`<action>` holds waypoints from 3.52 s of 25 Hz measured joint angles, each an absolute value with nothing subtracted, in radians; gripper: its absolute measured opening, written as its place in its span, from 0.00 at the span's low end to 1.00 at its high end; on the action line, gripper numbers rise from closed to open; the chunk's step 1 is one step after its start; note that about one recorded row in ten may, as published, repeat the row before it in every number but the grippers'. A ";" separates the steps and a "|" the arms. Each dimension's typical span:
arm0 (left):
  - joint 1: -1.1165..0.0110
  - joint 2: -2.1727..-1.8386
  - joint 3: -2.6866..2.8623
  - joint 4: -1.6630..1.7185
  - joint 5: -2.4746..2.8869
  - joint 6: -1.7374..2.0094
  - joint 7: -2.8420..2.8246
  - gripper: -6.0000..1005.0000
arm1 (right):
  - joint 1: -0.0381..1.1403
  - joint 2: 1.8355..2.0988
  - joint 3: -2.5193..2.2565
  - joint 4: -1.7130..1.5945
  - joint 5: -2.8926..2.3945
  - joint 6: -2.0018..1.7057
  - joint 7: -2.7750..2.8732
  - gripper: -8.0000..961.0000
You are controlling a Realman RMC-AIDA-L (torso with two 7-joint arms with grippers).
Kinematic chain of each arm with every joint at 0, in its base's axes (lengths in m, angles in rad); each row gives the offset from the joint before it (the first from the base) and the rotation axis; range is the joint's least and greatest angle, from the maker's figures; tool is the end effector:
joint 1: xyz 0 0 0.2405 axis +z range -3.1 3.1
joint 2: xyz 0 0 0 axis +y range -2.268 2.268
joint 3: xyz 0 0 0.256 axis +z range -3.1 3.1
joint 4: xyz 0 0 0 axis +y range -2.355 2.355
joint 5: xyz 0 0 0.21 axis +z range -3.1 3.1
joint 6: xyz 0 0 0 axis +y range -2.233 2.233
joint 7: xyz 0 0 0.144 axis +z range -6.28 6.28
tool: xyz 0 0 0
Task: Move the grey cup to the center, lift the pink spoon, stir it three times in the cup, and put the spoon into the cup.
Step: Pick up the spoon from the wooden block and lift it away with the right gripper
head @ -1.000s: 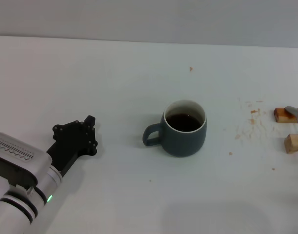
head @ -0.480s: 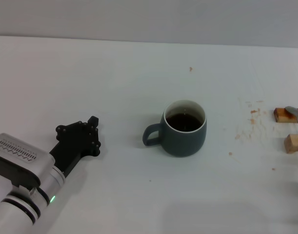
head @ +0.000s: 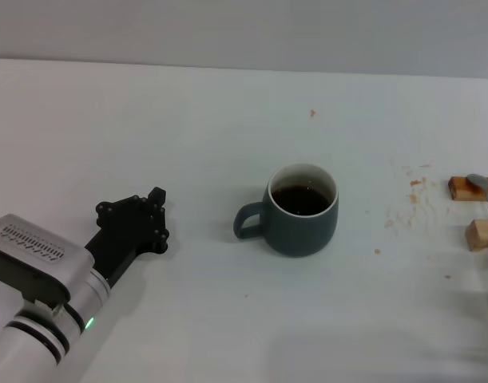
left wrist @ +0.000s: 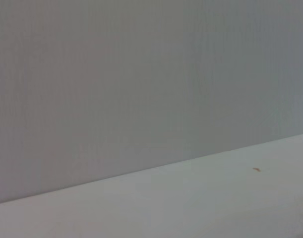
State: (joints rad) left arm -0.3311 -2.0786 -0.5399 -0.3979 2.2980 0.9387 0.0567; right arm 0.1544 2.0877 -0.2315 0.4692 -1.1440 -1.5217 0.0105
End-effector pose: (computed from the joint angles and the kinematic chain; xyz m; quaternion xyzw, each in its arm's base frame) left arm -0.3037 0.2840 -0.1018 -0.8211 -0.2083 -0.2165 0.4853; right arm 0.3553 0.1738 -0.0592 -0.6049 0.3677 0.2965 0.6411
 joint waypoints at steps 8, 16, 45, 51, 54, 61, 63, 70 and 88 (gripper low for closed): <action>-0.330 -2.079 -0.540 -0.397 2.298 0.939 0.057 0.00 | 0.174 2.087 -0.228 0.469 -1.144 -1.474 0.011 0.77; -0.330 -2.079 -0.538 -0.397 2.298 0.939 0.055 0.00 | 0.175 2.086 -0.225 0.470 -1.144 -1.469 0.011 0.77; -0.327 -2.078 -0.538 -0.393 2.300 0.939 0.051 0.00 | 0.187 2.083 -0.226 0.449 -1.170 -1.419 0.086 0.55; -0.326 -2.079 -0.538 -0.392 2.299 0.939 0.050 0.00 | 0.191 2.084 -0.226 0.447 -1.167 -1.416 0.086 0.54; -0.325 -2.078 -0.538 -0.392 2.299 0.939 0.049 0.00 | 0.189 2.084 -0.229 0.447 -1.170 -1.416 0.086 0.52; -0.325 -2.079 -0.538 -0.391 2.299 0.939 0.048 0.00 | 0.190 2.083 -0.229 0.448 -1.171 -1.414 0.086 0.41; -0.325 -2.079 -0.538 -0.391 2.299 0.939 0.047 0.00 | 0.190 2.083 -0.229 0.448 -1.171 -1.414 0.086 0.39; -0.325 -2.079 -0.538 -0.390 2.299 0.939 0.047 0.00 | 0.184 2.083 -0.225 0.448 -1.171 -1.418 0.087 0.38; -0.322 -2.079 -0.538 -0.389 2.299 0.939 0.051 0.00 | 0.176 2.085 -0.223 0.448 -1.163 -1.430 0.087 0.30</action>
